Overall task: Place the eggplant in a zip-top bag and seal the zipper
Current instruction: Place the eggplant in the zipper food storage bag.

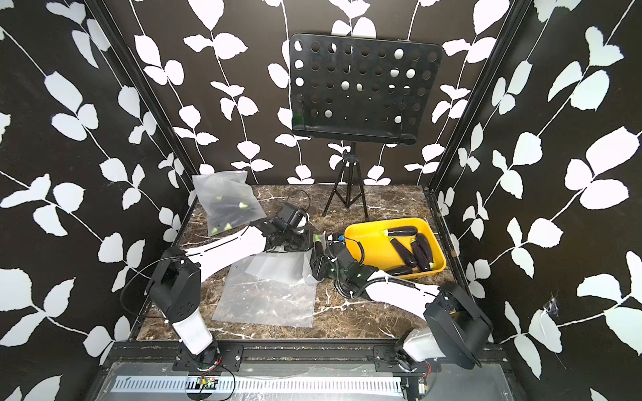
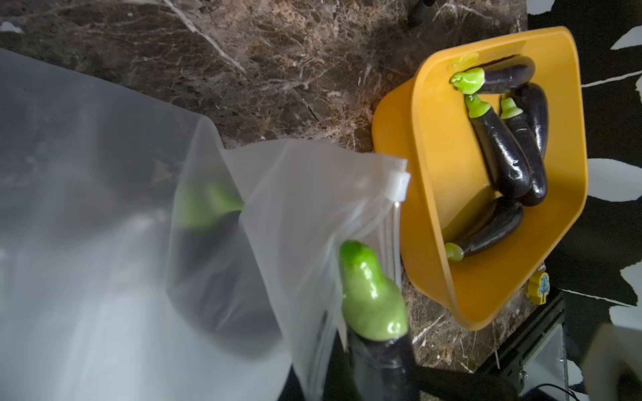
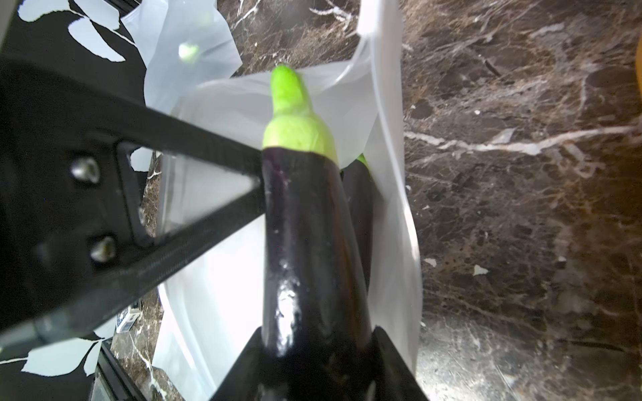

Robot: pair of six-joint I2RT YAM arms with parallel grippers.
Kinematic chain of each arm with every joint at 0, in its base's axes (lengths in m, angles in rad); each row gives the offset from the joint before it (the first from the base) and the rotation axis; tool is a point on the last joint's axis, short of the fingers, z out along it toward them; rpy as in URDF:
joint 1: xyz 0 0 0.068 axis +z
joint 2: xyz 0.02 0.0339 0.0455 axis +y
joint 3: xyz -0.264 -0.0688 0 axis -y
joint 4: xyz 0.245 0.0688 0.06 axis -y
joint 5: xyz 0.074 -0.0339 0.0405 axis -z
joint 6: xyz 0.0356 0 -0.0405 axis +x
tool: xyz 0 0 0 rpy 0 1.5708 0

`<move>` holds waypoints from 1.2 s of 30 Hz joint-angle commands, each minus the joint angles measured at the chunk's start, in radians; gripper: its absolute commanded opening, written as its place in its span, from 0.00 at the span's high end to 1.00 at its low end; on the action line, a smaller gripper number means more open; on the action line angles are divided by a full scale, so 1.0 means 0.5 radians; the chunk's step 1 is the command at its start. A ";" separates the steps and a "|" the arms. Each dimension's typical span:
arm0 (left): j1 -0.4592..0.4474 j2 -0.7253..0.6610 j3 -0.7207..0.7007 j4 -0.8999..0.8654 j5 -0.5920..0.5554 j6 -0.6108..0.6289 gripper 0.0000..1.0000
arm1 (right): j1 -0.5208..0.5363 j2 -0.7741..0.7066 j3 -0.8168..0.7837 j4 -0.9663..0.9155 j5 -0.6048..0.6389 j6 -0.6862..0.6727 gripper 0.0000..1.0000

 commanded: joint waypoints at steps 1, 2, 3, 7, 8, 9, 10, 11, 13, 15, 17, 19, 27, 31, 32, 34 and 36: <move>0.009 0.018 0.075 -0.003 -0.027 0.038 1.00 | 0.045 -0.064 0.029 -0.002 -0.012 -0.068 0.64; 0.007 0.029 0.076 0.003 -0.010 0.033 1.00 | 0.046 -0.098 0.019 0.005 -0.014 -0.093 0.64; 0.007 0.034 0.072 0.006 -0.007 0.030 1.00 | 0.047 -0.131 0.005 0.007 -0.005 -0.103 0.64; 0.009 0.037 0.056 0.028 -0.018 0.016 1.00 | 0.046 -0.197 -0.042 -0.029 0.021 -0.098 0.64; 0.008 0.028 0.051 0.037 -0.023 0.014 1.00 | 0.047 -0.186 -0.042 -0.047 0.014 -0.091 0.65; 0.007 0.027 0.052 0.028 -0.031 0.019 1.00 | 0.048 -0.171 -0.042 -0.051 -0.001 -0.088 0.65; 0.009 0.027 0.052 0.024 -0.043 0.020 1.00 | 0.049 -0.152 -0.042 -0.044 -0.019 -0.083 0.65; 0.009 0.024 0.052 0.020 -0.050 0.021 1.00 | 0.047 -0.134 -0.035 -0.049 -0.034 -0.076 0.65; 0.010 0.020 0.050 0.023 -0.052 0.015 1.00 | 0.046 -0.095 -0.006 -0.086 -0.056 -0.075 0.65; 0.009 0.007 0.043 0.039 -0.058 0.001 1.00 | 0.046 -0.051 0.048 -0.166 -0.064 -0.070 0.65; 0.008 -0.008 0.043 0.042 -0.059 0.007 1.00 | 0.046 -0.014 0.087 -0.231 -0.068 -0.059 0.66; 0.010 -0.020 0.035 0.039 -0.059 0.022 1.00 | 0.033 0.004 0.088 -0.230 -0.071 -0.033 0.66; -0.028 -0.003 -0.001 -0.015 0.080 0.133 1.00 | -0.208 -0.017 0.065 0.019 -0.312 0.137 0.66; -0.071 -0.040 -0.079 -0.008 0.049 0.126 1.00 | -0.339 0.085 0.199 -0.119 -0.458 0.197 0.67; -0.070 -0.057 -0.103 0.021 0.048 0.113 1.00 | -0.354 0.107 0.223 -0.148 -0.467 0.203 0.67; -0.072 -0.073 -0.112 0.029 0.050 0.109 1.00 | -0.370 0.139 0.240 -0.164 -0.476 0.234 0.66; -0.077 -0.086 -0.107 0.033 0.058 0.119 1.00 | -0.377 0.170 0.271 -0.171 -0.490 0.263 0.66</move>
